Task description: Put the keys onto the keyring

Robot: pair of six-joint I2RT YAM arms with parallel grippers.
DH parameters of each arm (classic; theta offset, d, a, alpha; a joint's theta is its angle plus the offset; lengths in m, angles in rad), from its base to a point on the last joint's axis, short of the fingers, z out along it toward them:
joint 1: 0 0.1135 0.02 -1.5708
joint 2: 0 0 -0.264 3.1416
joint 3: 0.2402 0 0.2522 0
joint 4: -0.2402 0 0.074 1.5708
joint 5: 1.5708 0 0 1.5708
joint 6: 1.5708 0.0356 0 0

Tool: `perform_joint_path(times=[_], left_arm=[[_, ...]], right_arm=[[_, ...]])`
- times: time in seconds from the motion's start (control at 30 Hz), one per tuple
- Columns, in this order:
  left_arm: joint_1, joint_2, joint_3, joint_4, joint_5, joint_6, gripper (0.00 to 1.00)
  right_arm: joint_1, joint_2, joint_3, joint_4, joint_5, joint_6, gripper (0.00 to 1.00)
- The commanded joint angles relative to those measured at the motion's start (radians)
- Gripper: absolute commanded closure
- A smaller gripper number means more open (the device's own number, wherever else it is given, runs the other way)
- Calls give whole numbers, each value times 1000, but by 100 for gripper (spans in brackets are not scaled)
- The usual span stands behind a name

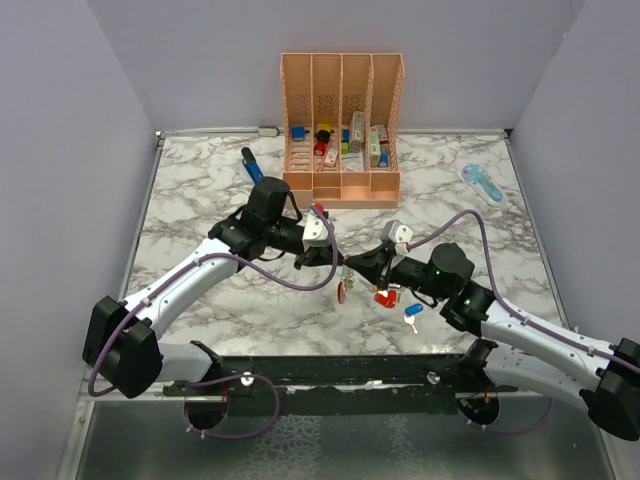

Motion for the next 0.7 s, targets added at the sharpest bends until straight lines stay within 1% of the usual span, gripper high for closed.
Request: perform_joint_path(times=[0.0, 0.1, 0.3, 0.47, 0.5, 0.6, 0.67], left_arm=[[-38, 18, 21, 2, 15, 14, 86], [-45, 21, 26, -15, 7, 27, 86], [-49, 20, 20, -3, -4, 7, 100], [-49, 14, 15, 37, -26, -35, 100], [-49, 12, 11, 55, -43, -55, 100], [-49, 7, -1, 67, -74, -52, 100], [-49, 2, -12, 72, -89, -48, 100]], right_arm=[[3, 14, 49, 69, -44, 9, 99], [3, 22, 54, 63, -47, 6, 99], [3, 23, 51, 62, -44, 7, 99], [3, 35, 68, 25, -45, 13, 99], [3, 34, 71, 11, -37, 17, 97], [3, 8, 83, -56, 11, 25, 81], [3, -24, 95, -114, 78, 49, 77]])
